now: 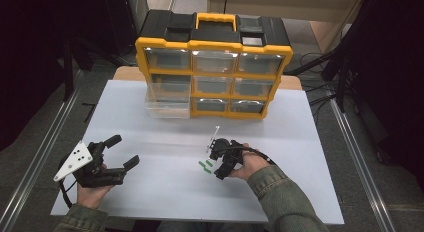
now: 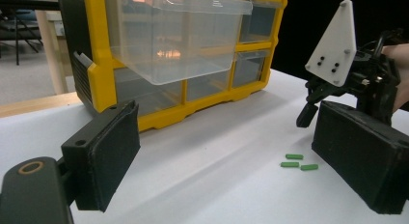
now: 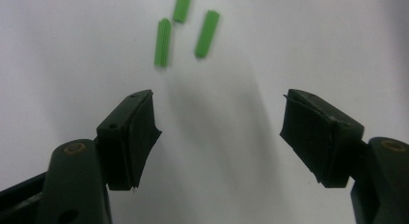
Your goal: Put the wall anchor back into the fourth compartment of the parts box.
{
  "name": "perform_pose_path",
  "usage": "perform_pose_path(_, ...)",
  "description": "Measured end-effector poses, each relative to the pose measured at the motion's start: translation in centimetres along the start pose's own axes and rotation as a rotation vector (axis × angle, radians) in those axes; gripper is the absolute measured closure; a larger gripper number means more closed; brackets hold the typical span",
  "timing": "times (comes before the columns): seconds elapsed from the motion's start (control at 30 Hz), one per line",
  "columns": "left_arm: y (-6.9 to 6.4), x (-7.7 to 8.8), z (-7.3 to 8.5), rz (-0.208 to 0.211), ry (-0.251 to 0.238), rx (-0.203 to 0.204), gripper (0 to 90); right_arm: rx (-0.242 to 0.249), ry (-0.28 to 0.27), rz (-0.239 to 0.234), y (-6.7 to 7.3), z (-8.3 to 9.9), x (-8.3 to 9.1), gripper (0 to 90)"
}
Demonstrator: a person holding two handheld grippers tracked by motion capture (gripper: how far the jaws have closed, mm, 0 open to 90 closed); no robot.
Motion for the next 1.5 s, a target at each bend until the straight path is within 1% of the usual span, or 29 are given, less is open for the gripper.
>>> perform_pose_path(0.13, -0.1, -0.1, 0.1, 0.007, 0.008, -0.005, 9.0, 0.004, 0.002, 0.001, 0.1, -0.8, -0.4, 30.6)
perform_pose_path(0.17, -0.1, -0.2, 0.1, 0.009, 0.008, -0.004, 9.0, -0.001, 0.010, 0.000, 0.2, -1.0, -0.5, 30.9)
perform_pose_path(0.23, -0.1, -0.3, 0.1, 0.013, 0.009, -0.004, 9.0, 0.013, 0.014, 0.006, 0.1, -1.2, -0.7, 31.5)
perform_pose_path(0.3, -0.1, -0.3, 0.1, 0.016, 0.009, -0.004, 9.0, 0.006, 0.020, 0.005, 0.2, -1.4, -0.8, 32.3)
perform_pose_path(0.37, -0.2, -0.4, 0.2, 0.022, 0.017, -0.008, 9.0, 0.005, 0.017, 0.003, 0.1, -1.9, -1.1, 35.1)
perform_pose_path(0.43, -0.3, -0.5, 0.2, 0.026, 0.018, -0.006, 9.0, 0.005, 0.031, 0.004, 0.2, -2.0, -1.1, 37.3)
perform_pose_path(0.5, -0.3, -0.5, 0.2, 0.028, 0.019, -0.007, 9.0, 0.012, 0.023, 0.001, 0.2, -2.2, -1.2, 38.5)
perform_pose_path(0.53, -0.3, -0.5, 0.2, 0.029, 0.019, -0.007, 9.0, 0.025, 0.031, 0.000, 0.2, -2.4, -1.4, 43.7)
perform_pose_path(0.57, -0.3, -0.5, 0.2, 0.030, 0.018, -0.006, 9.0, 0.018, 0.040, 0.000, 0.3, -2.5, -1.4, 47.4)
perform_pose_path(0.6, -0.2, -0.5, 0.2, 0.031, 0.017, -0.006, 9.0, 0.034, 0.038, -0.004, 0.2, -2.6, -1.6, 50.1)
perform_pose_path(0.73, -0.2, -0.4, 0.2, 0.030, 0.014, -0.007, 9.0, 0.034, 0.059, -0.028, 0.4, -2.7, -1.8, 63.0)
perform_pose_path(0.77, -0.2, -0.4, 0.2, 0.030, 0.015, -0.006, 9.0, 0.027, 0.065, -0.039, 0.5, -2.8, -1.8, 65.9)
perform_pose_path(0.87, -0.2, -0.5, 0.2, 0.031, 0.020, -0.006, 9.0, 0.023, 0.077, -0.052, 0.6, -2.8, -1.8, 71.0)
perform_pose_path(0.9, -0.2, -0.5, 0.3, 0.031, 0.021, -0.005, 9.0, 0.030, 0.074, -0.056, 0.6, -2.8, -1.8, 73.8)
perform_pose_path(1.0, -0.2, -0.5, 0.3, 0.033, 0.024, -0.010, 9.0, 0.018, 0.080, -0.060, 0.5, -2.9, -1.8, 82.5)
perform_pose_path(1.03, -0.3, -0.5, 0.3, 0.034, 0.024, -0.010, 9.0, 0.015, 0.085, -0.061, 0.4, -2.9, -1.8, 83.8)
perform_pose_path(1.13, -0.2, -0.5, 0.3, 0.033, 0.024, -0.010, 9.0, -0.001, 0.095, -0.073, 0.4, -3.0, -1.9, 84.3)
perform_pose_path(1.2, -0.2, -0.5, 0.3, 0.032, 0.023, -0.007, 9.0, 0.006, 0.091, -0.068, 0.3, -3.0, -1.9, 84.3)
perform_pose_path(1.3, -0.2, -0.5, 0.3, 0.032, 0.023, -0.008, 9.0, 0.003, 0.092, -0.058, 0.2, -3.0, -1.7, 84.3)
perform_pose_path(1.37, -0.2, -0.5, 0.3, 0.032, 0.024, -0.008, 9.0, -0.007, 0.090, -0.068, 0.2, -3.0, -1.4, 84.3)
perform_pose_path(1.43, -0.2, -0.5, 0.3, 0.033, 0.028, -0.008, 9.0, -0.006, 0.089, -0.071, 0.0, -3.0, -0.8, 84.3)
perform_pose_path(1.5, -0.3, -0.6, 0.3, 0.034, 0.026, -0.010, 9.0, -0.003, 0.075, -0.073, -0.1, -3.1, 0.0, 84.3)
Point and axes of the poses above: each handheld gripper's, and its own axes: x roughly backward along the jaws, z roughly out of its underside, y roughly to its left, the point moved 7 cm from there along -x, roughly forward along the jaws, and after that the axes turned 14 degrees about z, right-handed, at the moved point
